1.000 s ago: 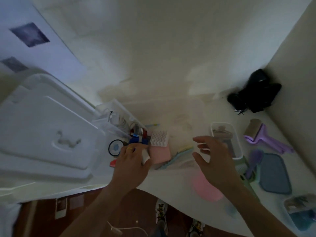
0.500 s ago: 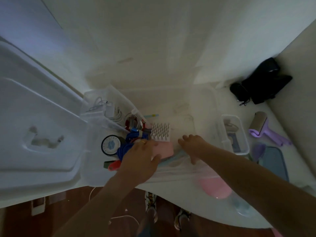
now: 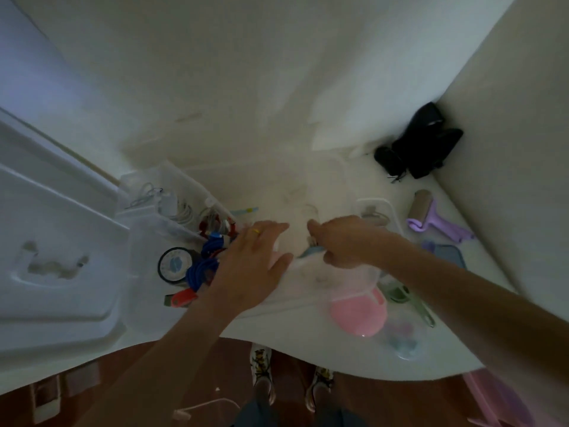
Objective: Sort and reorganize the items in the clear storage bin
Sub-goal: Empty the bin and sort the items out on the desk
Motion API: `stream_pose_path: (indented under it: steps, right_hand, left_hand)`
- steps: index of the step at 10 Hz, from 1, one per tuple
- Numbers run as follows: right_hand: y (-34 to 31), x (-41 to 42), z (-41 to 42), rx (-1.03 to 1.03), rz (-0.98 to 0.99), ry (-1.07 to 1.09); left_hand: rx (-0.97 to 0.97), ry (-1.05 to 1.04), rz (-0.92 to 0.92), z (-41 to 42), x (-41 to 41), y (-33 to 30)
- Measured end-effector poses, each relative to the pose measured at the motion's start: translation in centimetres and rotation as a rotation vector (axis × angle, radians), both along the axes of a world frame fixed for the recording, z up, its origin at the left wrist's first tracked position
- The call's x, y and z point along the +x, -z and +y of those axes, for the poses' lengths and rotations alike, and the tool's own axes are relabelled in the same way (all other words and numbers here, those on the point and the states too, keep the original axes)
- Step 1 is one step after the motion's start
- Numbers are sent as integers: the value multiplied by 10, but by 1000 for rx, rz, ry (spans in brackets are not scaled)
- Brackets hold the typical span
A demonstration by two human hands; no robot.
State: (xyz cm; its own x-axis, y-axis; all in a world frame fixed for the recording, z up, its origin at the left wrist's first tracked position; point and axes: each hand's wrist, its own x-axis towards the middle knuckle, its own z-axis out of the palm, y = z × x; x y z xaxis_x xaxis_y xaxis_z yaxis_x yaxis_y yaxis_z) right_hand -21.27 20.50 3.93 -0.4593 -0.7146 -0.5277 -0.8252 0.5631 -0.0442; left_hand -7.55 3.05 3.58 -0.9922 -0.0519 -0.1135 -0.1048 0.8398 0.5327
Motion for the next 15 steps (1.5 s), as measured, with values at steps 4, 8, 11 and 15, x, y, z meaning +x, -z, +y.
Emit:
stream_pose_path:
  steps: [4,8,11,15]
  right_hand:
    - [-75,36,279,-416,-360,703]
    - [48,0,388,-1072,-612,1957]
    - [89,-36,400,-899,23,1815]
    - [99,18,320,-1241,-924,2061]
  left_hand:
    - [414,423,-128,207,-16,-29]
    - [765,-96,-608,384,-89,78]
    - [527,-228,-523,448,-145,144]
    - [585,-355,-209,368,-94,104]
